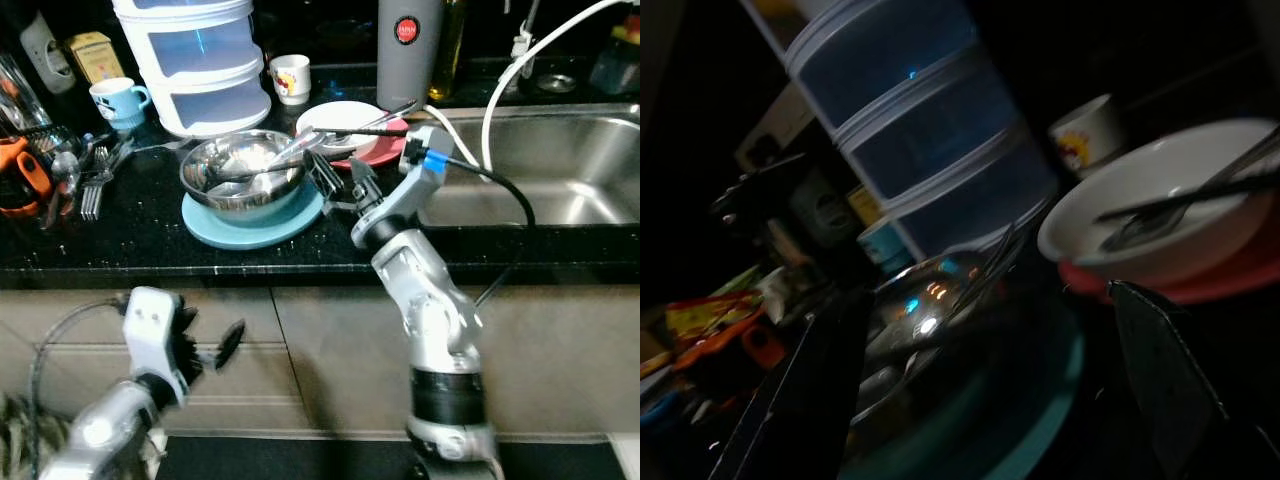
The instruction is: Kitchen organization
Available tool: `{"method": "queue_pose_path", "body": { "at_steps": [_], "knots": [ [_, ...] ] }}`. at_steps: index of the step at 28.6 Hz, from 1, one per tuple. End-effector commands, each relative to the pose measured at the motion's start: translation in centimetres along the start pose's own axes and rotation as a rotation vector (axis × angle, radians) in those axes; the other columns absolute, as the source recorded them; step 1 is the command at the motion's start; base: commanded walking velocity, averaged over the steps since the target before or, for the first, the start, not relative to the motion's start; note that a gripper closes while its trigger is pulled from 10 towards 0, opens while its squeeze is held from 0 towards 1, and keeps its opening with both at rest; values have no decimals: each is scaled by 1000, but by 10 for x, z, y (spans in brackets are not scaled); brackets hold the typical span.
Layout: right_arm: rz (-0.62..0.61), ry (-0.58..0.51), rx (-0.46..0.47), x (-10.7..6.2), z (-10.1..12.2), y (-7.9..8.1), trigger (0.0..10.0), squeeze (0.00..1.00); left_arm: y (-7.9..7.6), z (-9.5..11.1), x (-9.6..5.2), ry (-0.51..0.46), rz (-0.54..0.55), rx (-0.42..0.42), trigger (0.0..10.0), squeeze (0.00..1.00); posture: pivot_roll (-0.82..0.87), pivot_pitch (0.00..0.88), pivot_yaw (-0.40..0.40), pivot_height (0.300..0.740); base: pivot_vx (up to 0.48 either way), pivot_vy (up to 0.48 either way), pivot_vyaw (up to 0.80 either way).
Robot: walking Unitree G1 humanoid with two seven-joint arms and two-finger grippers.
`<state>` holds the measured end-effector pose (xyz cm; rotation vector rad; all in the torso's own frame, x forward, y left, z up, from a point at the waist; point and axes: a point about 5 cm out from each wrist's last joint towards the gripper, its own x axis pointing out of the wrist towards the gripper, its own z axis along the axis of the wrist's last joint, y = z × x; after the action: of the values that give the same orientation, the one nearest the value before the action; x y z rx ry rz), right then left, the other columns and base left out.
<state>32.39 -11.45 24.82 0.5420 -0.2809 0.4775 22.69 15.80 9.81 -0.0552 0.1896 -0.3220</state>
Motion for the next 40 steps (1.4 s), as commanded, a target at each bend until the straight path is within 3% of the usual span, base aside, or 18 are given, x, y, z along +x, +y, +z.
{"method": "queue_pose_path", "body": {
  "at_steps": [1,9,17,29,35,40],
  "knots": [
    [6,-3,7,4,-2,5,10000,0,4,-1,-4,13,15,-5,10000,0,65,0,58,740,0,0,0],
    [-33,-21,-23,12,7,6,10000,0,-13,4,-9,-16,-103,-43,10000,0,72,0,49,740,0,0,0],
    [-95,48,-86,16,-8,7,10000,0,-20,8,-13,-32,-118,-46,10000,0,81,0,40,740,0,0,0],
    [-107,99,-22,22,-24,16,10000,0,-24,12,-14,-38,-126,-18,10000,0,90,0,28,740,0,0,0],
    [-158,102,49,25,-30,7,10000,0,-27,14,-14,-46,-129,-20,10000,0,102,0,18,740,0,0,0],
    [-227,115,21,27,-37,-7,10000,0,-30,15,-18,-46,-132,-21,10000,0,120,7,13,740,0,0,0]
  ]
}}
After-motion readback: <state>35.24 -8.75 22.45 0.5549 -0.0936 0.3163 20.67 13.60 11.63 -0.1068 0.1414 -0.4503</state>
